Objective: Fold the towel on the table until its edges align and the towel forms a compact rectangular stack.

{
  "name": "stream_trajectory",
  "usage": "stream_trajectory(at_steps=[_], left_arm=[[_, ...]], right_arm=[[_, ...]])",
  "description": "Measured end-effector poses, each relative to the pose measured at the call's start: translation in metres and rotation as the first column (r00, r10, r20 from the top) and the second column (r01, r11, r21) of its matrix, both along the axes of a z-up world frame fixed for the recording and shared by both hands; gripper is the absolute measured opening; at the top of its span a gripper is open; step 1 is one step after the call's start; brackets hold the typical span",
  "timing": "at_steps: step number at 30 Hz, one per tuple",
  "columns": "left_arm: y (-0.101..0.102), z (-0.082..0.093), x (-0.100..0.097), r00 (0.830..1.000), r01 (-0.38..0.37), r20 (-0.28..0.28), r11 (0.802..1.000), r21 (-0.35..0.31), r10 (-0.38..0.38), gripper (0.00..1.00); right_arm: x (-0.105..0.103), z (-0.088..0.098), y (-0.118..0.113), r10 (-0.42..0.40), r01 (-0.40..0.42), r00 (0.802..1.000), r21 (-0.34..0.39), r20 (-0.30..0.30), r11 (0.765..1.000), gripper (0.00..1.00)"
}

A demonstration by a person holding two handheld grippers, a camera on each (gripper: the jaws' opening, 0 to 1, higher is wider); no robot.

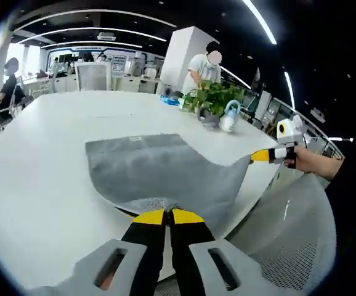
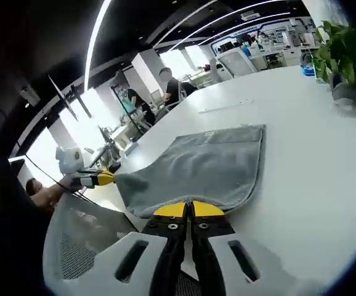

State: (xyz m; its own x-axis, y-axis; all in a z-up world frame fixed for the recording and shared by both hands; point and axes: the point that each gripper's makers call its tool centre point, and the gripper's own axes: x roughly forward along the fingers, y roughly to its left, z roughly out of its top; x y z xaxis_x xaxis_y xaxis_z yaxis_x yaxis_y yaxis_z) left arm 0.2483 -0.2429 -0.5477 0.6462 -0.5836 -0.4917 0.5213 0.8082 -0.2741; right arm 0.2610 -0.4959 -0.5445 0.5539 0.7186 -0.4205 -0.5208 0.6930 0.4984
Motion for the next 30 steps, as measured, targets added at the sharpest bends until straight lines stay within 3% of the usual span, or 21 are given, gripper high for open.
stream_trajectory(at_steps=[10, 15, 22, 30], left_arm=[[0.002, 0.013, 0.007, 0.999, -0.034, 0.039, 0.999, -0.011, 0.034, 0.02], [0.007, 0.02, 0.007, 0.996, -0.065, 0.056, 0.997, -0.036, 0.067, 0.02], [0.007, 0.031, 0.012, 0.993, -0.063, 0.093, 0.997, -0.053, 0.068, 0.02], [0.006, 0.049, 0.014, 0.987, -0.081, 0.13, 0.991, -0.102, 0.094, 0.02]], right_arm=[[0.003, 0.022, 0.003, -0.029, 0.025, 0.999, 0.131, 0.034, 0.991, 0.0], [0.007, 0.031, -0.002, -0.071, 0.064, 0.997, 0.226, 0.02, 0.972, 0.0], [0.009, 0.037, -0.009, -0.115, 0.105, 0.993, 0.271, 0.024, 0.957, 0.0], [0.007, 0.053, -0.005, -0.111, 0.085, 0.992, 0.336, 0.06, 0.938, 0.0]])
